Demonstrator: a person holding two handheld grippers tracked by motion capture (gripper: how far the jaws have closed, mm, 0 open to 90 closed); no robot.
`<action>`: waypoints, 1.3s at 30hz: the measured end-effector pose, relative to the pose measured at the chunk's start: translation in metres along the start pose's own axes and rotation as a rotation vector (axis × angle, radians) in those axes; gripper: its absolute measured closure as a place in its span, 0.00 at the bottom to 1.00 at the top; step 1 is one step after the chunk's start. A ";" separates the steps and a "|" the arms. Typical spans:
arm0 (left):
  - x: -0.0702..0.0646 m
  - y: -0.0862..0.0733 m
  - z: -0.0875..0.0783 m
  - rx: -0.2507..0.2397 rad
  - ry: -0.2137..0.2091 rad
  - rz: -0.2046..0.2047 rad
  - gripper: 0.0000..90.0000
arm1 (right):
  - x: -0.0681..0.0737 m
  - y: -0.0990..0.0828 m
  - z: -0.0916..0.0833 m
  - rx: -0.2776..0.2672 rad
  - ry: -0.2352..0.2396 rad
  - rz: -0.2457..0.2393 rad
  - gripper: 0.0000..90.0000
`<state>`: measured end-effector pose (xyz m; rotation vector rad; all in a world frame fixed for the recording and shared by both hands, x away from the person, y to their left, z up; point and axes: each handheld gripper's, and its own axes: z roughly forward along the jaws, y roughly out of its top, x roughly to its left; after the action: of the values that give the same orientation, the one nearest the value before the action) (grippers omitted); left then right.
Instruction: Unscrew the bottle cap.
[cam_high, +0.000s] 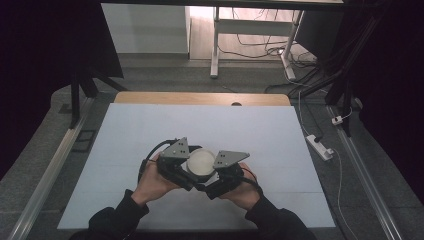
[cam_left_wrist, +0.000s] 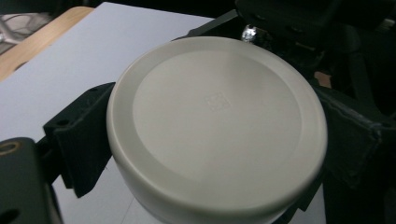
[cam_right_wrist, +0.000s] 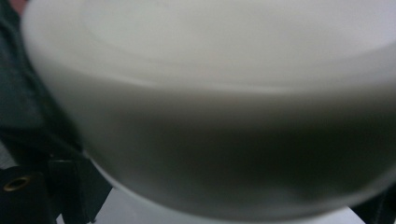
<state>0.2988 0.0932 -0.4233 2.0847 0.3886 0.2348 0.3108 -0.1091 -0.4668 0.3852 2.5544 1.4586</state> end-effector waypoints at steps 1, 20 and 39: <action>0.000 0.000 0.000 -0.001 0.006 -0.007 0.09 | -0.001 0.000 0.000 -0.001 -0.003 0.007 0.08; -0.016 0.010 0.012 0.039 0.176 -0.107 0.02 | -0.003 -0.001 0.000 -0.011 -0.047 0.055 0.07; 0.019 -0.008 -0.010 -0.029 -0.228 0.127 0.00 | 0.000 -0.001 -0.003 -0.027 0.132 -0.012 0.07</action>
<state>0.3123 0.1122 -0.4243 2.0821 0.1153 0.0753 0.3102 -0.1123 -0.4663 0.2787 2.6294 1.5618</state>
